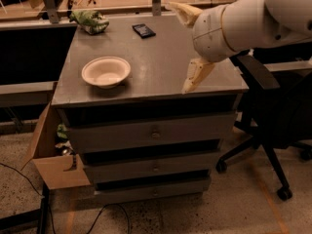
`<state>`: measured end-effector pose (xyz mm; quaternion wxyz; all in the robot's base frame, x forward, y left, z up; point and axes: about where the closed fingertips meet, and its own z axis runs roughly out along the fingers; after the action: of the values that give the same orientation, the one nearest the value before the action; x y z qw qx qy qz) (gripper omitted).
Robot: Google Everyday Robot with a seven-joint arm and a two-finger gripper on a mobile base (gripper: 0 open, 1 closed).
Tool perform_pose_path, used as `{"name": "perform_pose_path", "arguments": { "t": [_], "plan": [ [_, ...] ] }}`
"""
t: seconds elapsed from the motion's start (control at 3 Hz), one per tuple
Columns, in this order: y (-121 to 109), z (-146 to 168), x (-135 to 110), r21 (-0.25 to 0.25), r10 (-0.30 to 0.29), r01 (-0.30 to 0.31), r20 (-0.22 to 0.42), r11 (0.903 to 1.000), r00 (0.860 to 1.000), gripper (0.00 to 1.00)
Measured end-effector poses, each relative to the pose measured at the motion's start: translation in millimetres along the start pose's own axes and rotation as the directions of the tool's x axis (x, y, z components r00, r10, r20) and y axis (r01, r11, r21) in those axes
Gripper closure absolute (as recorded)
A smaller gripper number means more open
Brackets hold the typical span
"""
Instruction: Move paper bowl near rxbar blueberry
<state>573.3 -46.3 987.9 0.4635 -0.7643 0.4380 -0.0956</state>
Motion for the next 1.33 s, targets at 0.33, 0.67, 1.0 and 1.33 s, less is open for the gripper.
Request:
{"name": "perform_pose_path", "arguments": {
  "t": [0.33, 0.67, 1.0, 1.33],
  "plan": [
    [-0.8, 2.8, -2.0, 0.035, -0.018, 0.018, -0.013, 0.9992, 1.0, 0.0],
    [-4.3, 25.4, -3.3, 0.099, -0.092, 0.093, -0.017, 0.9907, 0.996, 0.05],
    [-8.8, 48.0, -6.4, 0.152, -0.17, 0.167, 0.004, 0.9741, 0.986, 0.24],
    [-10.0, 78.9, -17.9, 0.16, -0.212, 0.197, 0.082, 0.9671, 0.974, 0.45]
  ]
}}
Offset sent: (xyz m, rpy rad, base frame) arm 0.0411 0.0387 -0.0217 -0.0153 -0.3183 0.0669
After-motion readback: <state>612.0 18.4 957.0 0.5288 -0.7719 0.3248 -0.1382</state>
